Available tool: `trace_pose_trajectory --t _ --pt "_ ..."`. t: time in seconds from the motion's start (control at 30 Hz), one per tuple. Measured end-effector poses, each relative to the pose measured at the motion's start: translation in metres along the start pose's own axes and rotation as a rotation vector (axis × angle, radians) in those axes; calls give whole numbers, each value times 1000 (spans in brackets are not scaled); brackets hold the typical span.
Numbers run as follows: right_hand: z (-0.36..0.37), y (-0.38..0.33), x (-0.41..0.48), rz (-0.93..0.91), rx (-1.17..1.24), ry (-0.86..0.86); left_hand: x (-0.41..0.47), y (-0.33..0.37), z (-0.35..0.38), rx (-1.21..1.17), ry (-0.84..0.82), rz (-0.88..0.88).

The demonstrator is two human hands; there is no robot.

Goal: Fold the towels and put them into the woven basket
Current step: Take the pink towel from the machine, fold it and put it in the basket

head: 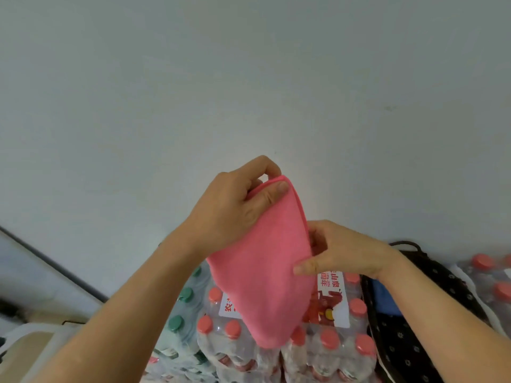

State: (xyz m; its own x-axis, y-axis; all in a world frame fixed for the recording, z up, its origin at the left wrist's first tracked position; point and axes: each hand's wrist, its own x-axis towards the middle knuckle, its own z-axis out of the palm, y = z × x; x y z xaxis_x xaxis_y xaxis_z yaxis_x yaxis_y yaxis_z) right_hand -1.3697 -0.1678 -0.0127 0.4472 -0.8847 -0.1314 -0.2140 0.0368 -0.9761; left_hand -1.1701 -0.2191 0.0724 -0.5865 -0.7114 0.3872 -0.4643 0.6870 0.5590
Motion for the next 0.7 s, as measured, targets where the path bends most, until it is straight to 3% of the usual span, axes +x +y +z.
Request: trace_pose_trajectory --t 0.1,0.27,0.37,0.57,0.7 --pt "-1 28 6 115 -164 -69 -6 -9 -13 -18 72 -69" --pt "-25 34 1 163 -32 -140 -37 -67 -31 -224 200 -431" --pt "-31 32 16 177 -14 -81 -69 -116 -32 -330 237 -652" --pt "32 86 96 289 -328 169 -131 -219 0 10 117 -920" --pt "63 108 129 315 -554 308 -147 -261 14 239 40 -924"
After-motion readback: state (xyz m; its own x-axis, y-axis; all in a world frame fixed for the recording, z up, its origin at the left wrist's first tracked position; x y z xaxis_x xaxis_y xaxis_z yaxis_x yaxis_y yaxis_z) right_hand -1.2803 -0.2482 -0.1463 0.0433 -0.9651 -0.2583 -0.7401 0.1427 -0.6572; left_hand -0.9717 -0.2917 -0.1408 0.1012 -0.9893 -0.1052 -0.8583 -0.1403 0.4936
